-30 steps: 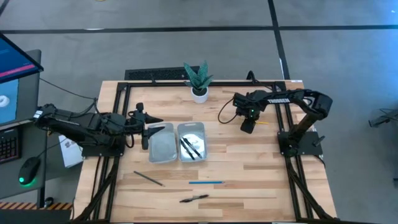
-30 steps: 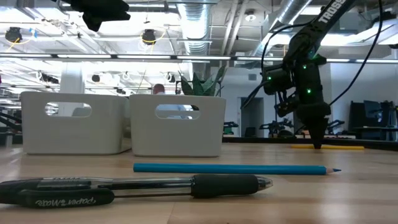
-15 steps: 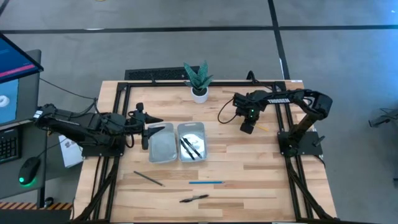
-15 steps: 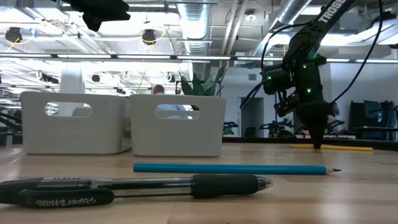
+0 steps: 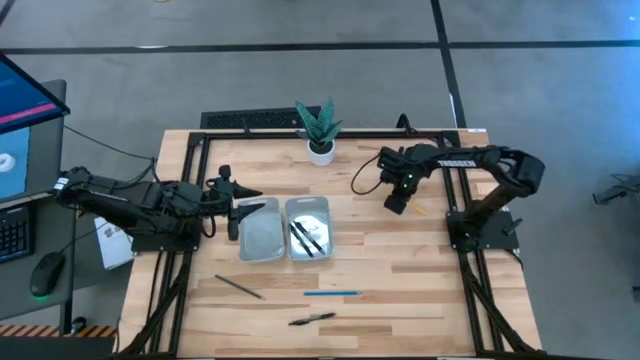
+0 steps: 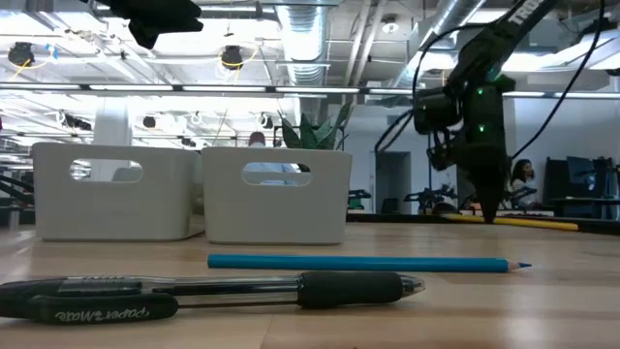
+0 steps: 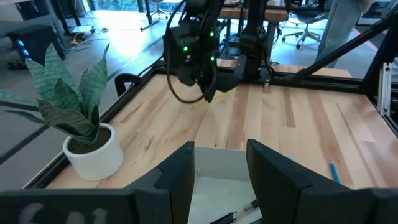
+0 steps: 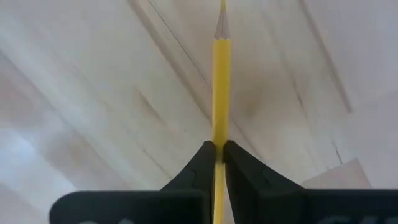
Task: Sort pens & pencils
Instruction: Put the yellow pencil into the left gray bin
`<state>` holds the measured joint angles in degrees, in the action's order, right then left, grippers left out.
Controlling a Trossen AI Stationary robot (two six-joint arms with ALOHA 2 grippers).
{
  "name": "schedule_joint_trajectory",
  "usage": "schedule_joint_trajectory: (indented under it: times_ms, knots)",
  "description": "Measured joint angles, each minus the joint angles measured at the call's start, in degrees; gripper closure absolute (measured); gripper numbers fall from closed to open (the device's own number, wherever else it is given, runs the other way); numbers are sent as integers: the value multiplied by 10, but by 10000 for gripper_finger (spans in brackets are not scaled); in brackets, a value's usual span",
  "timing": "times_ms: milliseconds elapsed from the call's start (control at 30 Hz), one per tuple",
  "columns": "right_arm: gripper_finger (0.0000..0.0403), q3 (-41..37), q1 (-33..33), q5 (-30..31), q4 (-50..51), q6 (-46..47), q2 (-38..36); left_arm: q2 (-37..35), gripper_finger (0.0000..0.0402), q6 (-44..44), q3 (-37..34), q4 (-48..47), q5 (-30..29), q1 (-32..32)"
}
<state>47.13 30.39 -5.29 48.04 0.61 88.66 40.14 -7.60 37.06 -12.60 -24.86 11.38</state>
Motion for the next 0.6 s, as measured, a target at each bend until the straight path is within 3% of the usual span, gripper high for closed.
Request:
schedule_joint_trajectory:
  times_ms: [367,600]
  knots:
    - [354,1,-9,-39,-3,55,-89,0,265,0,0,0,0,0]
    - [354,1,-32,-80,-77,114,-145,0,265,0,0,0,0,0]
